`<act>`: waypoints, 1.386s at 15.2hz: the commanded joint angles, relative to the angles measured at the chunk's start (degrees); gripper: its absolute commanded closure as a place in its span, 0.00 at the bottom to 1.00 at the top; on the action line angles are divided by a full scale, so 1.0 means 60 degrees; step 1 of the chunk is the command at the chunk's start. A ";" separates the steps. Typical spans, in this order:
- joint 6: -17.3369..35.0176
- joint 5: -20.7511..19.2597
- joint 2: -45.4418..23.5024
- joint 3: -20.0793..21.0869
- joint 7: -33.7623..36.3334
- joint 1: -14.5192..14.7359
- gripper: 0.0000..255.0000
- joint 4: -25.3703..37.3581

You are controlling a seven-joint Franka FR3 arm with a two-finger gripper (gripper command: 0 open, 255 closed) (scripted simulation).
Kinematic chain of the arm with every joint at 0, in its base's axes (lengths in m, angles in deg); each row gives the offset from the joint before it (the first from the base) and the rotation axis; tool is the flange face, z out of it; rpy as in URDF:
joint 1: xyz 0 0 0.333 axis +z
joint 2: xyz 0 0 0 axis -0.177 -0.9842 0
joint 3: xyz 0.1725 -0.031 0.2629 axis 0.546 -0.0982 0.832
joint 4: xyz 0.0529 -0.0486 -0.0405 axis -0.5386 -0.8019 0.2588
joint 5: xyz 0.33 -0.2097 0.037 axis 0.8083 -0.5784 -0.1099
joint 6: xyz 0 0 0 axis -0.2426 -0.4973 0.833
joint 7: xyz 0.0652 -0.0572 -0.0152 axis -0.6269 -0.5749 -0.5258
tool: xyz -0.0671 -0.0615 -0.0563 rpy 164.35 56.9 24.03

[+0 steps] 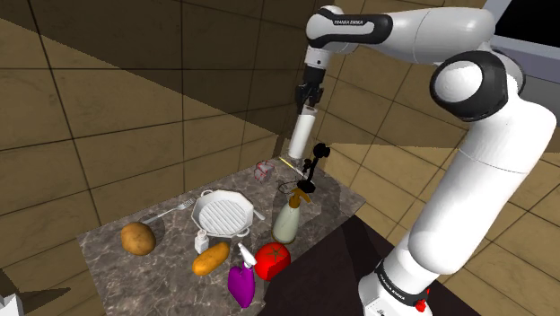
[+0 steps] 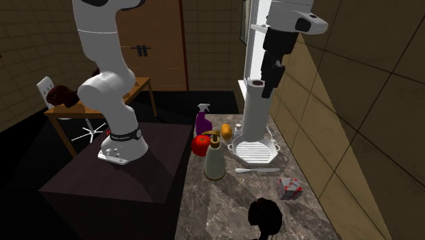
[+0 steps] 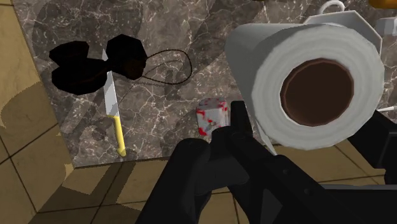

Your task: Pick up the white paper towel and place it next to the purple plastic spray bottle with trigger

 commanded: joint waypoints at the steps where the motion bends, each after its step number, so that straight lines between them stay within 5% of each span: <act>1: 0.0145 -0.0027 0.0297 0.0174 0.0415 0.0236 1.00 -0.0409; 11: 0.0645 0.0012 0.1763 0.1258 0.2585 0.1354 1.00 -0.2206; 21: 0.0963 0.0331 0.2294 0.2511 0.4797 0.2404 1.00 -0.2848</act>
